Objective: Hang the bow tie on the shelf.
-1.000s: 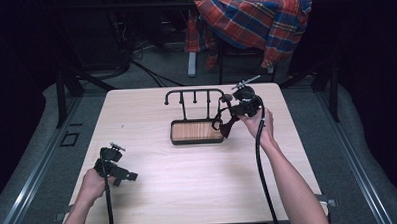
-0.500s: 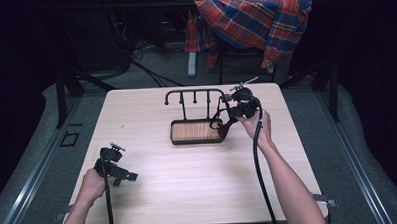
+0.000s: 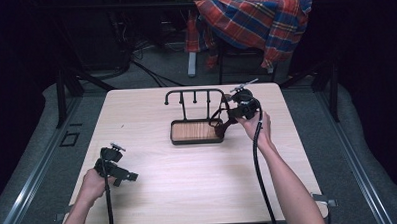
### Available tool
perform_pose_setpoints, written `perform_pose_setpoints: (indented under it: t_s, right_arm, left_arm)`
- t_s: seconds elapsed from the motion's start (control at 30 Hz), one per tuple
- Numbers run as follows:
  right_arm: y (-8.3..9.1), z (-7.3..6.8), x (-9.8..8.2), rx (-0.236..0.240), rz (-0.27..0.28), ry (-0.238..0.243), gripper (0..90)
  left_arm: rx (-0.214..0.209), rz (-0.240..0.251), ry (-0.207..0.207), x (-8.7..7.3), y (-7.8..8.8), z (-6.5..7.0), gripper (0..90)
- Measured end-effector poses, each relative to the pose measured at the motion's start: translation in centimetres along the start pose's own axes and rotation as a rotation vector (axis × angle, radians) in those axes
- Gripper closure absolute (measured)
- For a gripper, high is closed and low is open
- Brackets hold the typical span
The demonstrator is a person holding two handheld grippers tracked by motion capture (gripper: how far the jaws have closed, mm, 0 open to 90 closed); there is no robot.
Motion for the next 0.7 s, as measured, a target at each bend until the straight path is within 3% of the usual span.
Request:
perform_pose_setpoints:
  t_s: [0.47, 0.7]
  right_arm:
    - [0.4, -0.6, 0.1, 0.008, 0.006, 0.015, 74.8]
    - [1.2, -0.6, 0.1, 0.021, 0.009, 0.028, 60.4]
  left_arm:
    - [-0.001, 0.000, 0.000, 0.0, 0.0, 0.0, 0.1]
    - [-0.001, 0.000, 0.000, 0.0, 0.0, 0.0, 0.1]
Point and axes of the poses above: each handheld gripper's, and its own axes: y roughly backward along the jaws, x roughly out of its top, z roughly to its right, the point moved 8 cm from there along -y, roughly forward along the jaws, and after that the axes turned 2 degrees about x, right-handed, at the moved point
